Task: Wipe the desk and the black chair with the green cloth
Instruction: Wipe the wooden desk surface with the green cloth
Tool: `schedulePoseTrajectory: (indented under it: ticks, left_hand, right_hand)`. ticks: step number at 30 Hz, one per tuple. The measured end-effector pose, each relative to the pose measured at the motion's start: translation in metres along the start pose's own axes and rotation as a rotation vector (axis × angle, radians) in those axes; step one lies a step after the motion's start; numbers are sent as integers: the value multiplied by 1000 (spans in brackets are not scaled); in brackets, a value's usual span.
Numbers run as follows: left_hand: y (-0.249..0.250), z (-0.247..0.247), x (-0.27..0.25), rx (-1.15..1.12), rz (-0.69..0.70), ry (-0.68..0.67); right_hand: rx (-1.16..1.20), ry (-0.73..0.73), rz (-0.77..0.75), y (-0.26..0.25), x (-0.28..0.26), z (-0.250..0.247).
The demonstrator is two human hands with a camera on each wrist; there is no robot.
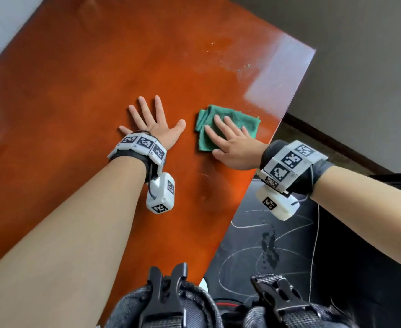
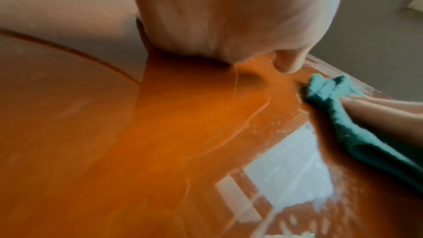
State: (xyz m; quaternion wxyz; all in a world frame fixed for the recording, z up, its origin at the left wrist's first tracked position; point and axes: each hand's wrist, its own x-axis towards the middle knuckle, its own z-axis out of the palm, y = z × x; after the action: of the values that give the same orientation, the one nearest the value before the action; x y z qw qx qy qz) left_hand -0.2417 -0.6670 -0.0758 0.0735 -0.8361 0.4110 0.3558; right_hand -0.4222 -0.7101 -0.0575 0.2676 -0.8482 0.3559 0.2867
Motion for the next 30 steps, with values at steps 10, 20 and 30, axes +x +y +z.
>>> schedulePoseTrajectory:
  ticks: [10,20,30]
  left_hand:
    - [1,2,1,-14,-9,15]
    - [2,1,1,0,-10,24]
    - [2,2,0,3,-11,26]
  right_hand:
    - [-31,214,99,8,57,-28]
    - [259,384,415,93,78,-73]
    - [133,113,32,85,-1,-17]
